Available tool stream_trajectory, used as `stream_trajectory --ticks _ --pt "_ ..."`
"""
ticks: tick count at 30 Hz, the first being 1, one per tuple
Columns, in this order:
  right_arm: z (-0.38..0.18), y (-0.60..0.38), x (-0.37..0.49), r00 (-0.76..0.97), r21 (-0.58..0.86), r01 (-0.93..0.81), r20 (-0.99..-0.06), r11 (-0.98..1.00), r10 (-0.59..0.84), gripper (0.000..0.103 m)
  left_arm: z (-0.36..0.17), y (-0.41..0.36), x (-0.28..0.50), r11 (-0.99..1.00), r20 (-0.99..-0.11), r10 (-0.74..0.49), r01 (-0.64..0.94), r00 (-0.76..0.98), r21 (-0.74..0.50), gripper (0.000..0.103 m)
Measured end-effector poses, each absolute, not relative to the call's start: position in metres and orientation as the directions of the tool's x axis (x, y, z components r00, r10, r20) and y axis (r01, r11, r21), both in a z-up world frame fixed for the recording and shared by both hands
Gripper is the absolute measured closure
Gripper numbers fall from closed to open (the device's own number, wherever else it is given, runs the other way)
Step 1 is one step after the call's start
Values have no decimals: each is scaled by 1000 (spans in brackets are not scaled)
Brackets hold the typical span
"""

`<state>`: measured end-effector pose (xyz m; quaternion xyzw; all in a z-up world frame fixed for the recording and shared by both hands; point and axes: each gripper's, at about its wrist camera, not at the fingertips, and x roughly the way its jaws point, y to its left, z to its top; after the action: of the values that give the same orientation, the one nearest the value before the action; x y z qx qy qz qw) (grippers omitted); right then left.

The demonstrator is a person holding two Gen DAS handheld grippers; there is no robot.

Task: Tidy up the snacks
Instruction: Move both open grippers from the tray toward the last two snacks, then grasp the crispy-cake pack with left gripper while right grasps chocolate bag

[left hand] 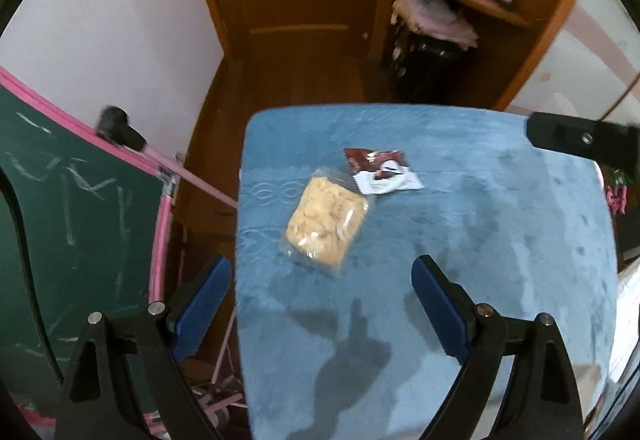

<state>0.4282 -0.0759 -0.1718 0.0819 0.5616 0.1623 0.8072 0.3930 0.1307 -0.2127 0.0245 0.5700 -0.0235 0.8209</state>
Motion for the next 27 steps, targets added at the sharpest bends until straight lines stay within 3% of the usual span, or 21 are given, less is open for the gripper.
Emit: stream_trajectory --ticks 9,13,17,19,21,22,23,25,27 --pt "-286 -60 475 153 411 -55 -897 910 415 46 -292 122 431 999 -958 22 40 286 35 12" --pt "-303 -44 478 127 418 -68 -897 906 424 46 -304 126 440 1000 -956 26 -6 292 25 12" --pt "-304 -28 478 161 370 -111 -909 922 384 34 -312 135 446 998 -957 -8 -58 289 -25 12" --pt "-303 -20 477 189 329 -129 -918 935 349 34 -317 140 448 996 -957 -19 -77 289 -43 12" --pt "-303 -13 476 209 289 -153 -925 945 317 46 -322 143 447 993 -958 -39 -97 283 -69 13" --pt "-303 -12 476 212 268 -165 -930 949 300 63 -324 145 446 992 -957 -48 -100 287 -80 17" --pt "-302 -12 476 215 254 -171 -933 952 288 71 -323 144 445 992 -953 -46 -98 299 -79 25" --pt "-302 -15 475 205 283 -168 -927 944 315 77 -320 141 442 994 -948 -54 -72 313 -80 38" --pt "-300 -25 472 207 297 -149 -923 943 323 79 -317 137 440 997 -950 -35 -59 311 -56 40"
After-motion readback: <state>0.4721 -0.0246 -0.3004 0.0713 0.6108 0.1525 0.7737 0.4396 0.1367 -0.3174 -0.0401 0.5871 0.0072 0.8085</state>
